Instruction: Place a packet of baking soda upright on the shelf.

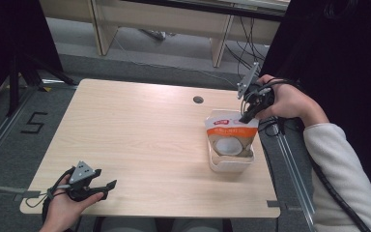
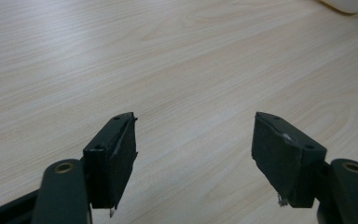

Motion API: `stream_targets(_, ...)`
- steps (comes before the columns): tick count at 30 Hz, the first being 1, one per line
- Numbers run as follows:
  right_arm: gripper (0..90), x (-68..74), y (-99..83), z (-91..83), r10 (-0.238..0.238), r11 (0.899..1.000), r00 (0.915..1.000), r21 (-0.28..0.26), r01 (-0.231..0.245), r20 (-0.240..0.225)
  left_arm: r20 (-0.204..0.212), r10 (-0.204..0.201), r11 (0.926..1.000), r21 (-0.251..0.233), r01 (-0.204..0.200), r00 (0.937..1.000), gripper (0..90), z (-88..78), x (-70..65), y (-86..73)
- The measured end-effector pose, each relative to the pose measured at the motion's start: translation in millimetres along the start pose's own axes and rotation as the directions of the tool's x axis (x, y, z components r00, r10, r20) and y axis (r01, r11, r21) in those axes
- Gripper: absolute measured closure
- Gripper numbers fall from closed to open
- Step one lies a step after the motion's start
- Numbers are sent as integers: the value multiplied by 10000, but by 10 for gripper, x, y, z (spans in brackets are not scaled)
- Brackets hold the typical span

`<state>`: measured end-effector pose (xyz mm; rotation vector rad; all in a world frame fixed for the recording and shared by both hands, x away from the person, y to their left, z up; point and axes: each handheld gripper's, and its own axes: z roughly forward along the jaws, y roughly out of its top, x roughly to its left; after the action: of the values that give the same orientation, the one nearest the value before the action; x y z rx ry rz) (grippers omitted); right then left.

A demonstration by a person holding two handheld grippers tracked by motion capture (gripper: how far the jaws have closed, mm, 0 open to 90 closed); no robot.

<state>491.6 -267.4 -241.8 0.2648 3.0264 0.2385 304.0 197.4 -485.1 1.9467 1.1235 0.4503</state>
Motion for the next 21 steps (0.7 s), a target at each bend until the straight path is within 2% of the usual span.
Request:
stream_targets(4, 900, -2, 4, 10, -97, 10000, 9999, 15, 97, 34, -35, 46, 10000, 12, -46, 10000, 300, -4, 1, 0)
stream_targets(6, 900, -9, 7, 12, -183, 9998, 9998, 37, 182, 89, -13, -78, 10000, -44, 78, 10000, 301, 3, -5, -2)
stream_targets(7, 900, -13, 11, 12, -223, 9997, 9997, 68, 223, 86, -33, 32, 10000, -2, -32, 10000, 300, -2, 0, 0)
stream_targets(14, 900, -7, 27, 17, -173, 9997, 9996, 165, 169, 213, -31, 19, 10000, -14, -19, 10000, 301, -4, -1, 0)
stream_targets(16, 900, -23, 30, 23, -413, 9990, 9989, 176, 409, 214, -14, -73, 10000, -38, 73, 10000, 300, 1, -5, -2)
stream_targets(21, 900, -24, 29, 28, -486, 9986, 9984, 220, 480, 283, -22, 31, 10000, 3, -31, 10000, 301, -2, 1, 0)
